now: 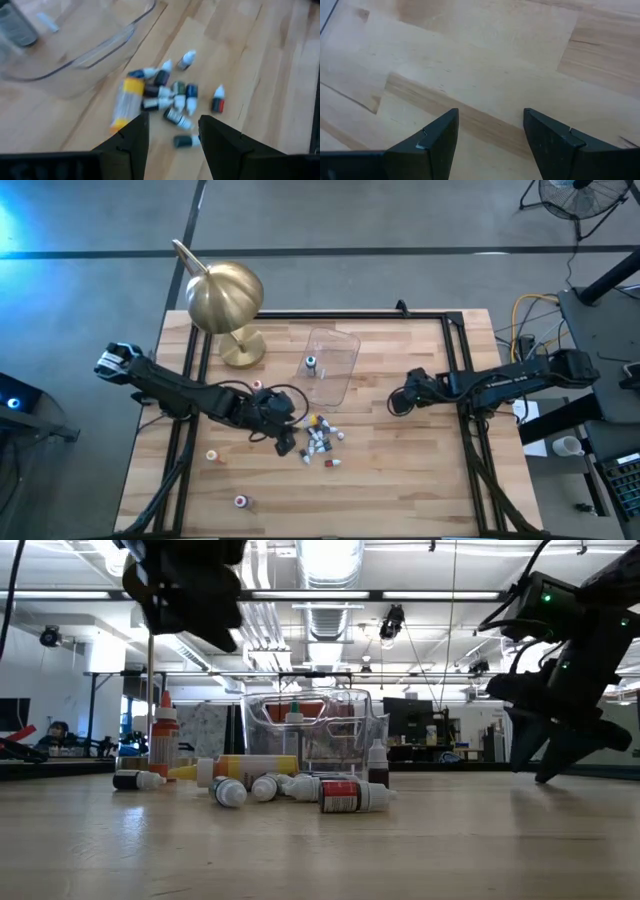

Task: Pick & Place food coloring
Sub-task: Move the large yellow food coloring bottle to the lower left of the table

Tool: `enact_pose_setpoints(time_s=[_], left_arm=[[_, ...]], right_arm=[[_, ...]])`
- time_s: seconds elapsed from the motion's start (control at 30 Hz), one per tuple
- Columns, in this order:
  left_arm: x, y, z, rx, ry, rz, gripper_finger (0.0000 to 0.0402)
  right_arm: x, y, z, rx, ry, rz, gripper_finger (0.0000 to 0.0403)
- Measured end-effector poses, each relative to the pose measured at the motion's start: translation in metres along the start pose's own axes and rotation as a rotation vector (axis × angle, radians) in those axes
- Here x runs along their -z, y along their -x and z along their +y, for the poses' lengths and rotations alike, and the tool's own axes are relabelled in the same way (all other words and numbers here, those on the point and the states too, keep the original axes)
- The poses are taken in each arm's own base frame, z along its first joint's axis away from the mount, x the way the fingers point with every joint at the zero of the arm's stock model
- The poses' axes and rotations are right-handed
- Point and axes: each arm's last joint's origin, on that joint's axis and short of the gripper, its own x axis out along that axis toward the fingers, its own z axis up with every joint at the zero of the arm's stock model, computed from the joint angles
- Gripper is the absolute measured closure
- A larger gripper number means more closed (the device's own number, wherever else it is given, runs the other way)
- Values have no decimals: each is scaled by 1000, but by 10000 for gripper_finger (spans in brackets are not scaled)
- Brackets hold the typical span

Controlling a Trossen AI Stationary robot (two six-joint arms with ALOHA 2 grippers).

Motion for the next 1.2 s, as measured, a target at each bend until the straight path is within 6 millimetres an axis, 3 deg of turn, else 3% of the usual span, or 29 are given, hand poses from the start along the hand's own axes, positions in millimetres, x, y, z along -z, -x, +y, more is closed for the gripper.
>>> enact_pose_setpoints(time_s=[0.23, 0.6, 0.8, 1.2], left_arm=[[8, 22, 6, -27, -38, 46, 257], [17, 29, 3, -38, -78, 62, 257], [18, 30, 0, -38, -90, 25, 257], [21, 30, -6, -35, -294, 0, 257]], right_arm=[[-7, 7, 15, -72, -38, -16, 188], [-3, 10, 28, -182, -93, -34, 188], [9, 13, 33, -217, -45, -8, 188], [20, 18, 41, -288, 89, -14, 188]])
